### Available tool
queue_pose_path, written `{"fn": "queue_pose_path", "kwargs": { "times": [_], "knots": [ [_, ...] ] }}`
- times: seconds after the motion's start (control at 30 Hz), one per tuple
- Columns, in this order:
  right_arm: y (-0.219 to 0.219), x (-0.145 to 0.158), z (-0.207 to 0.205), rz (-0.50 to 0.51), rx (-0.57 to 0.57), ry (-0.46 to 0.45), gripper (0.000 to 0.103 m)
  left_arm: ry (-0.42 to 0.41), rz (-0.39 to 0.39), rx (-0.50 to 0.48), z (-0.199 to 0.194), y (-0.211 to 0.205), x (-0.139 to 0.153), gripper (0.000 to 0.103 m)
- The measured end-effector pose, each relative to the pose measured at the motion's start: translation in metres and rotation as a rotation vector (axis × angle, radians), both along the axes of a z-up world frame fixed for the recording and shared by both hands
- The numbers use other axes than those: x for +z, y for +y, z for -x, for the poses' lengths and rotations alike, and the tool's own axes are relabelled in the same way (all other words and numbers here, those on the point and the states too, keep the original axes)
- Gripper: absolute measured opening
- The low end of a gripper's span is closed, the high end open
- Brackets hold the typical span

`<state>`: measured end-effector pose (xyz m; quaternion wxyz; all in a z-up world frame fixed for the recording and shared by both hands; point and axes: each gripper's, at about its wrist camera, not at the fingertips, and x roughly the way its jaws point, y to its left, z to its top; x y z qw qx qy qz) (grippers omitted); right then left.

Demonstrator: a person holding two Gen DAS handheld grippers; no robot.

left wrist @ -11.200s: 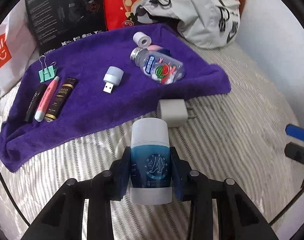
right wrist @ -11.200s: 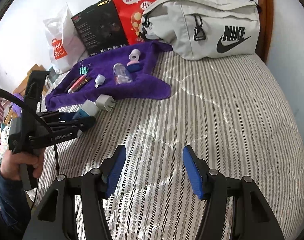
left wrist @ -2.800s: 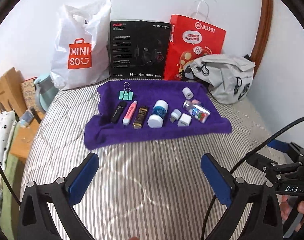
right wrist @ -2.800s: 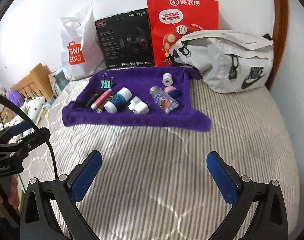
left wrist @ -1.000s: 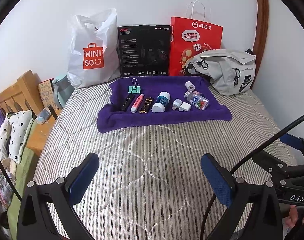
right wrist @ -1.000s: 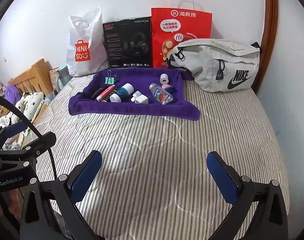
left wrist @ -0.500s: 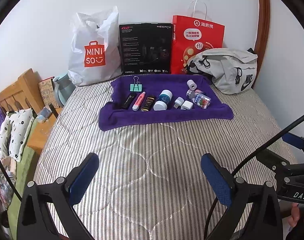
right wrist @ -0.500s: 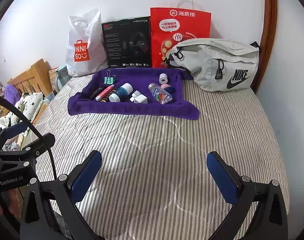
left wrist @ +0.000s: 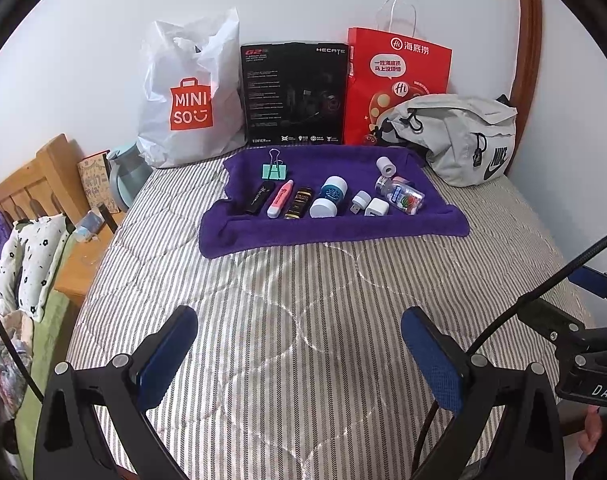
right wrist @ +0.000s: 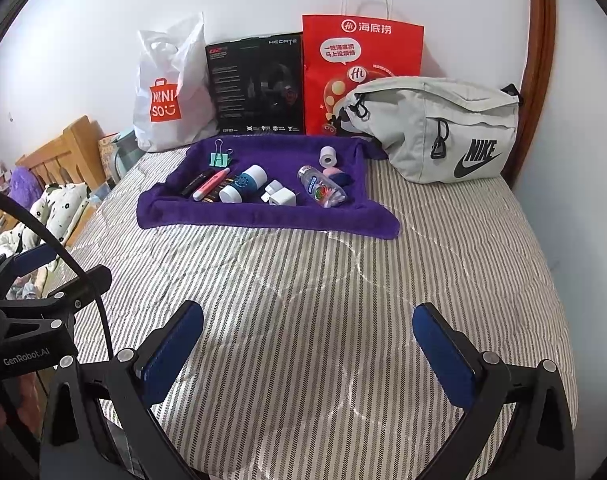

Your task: Organize rigid objects

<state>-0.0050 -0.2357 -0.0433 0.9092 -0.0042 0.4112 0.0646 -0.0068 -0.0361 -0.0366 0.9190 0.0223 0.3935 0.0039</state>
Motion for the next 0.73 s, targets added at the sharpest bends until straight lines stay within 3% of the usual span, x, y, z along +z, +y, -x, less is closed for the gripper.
{"fn": "queue_pose_path", "kwargs": {
  "times": [0.73],
  "knots": [
    [-0.0002,-0.002,-0.0002,0.009,0.007,0.008,0.103,-0.011,0.005,-0.008,0.0003,-0.0036,-0.0021,0.103]
  ]
}}
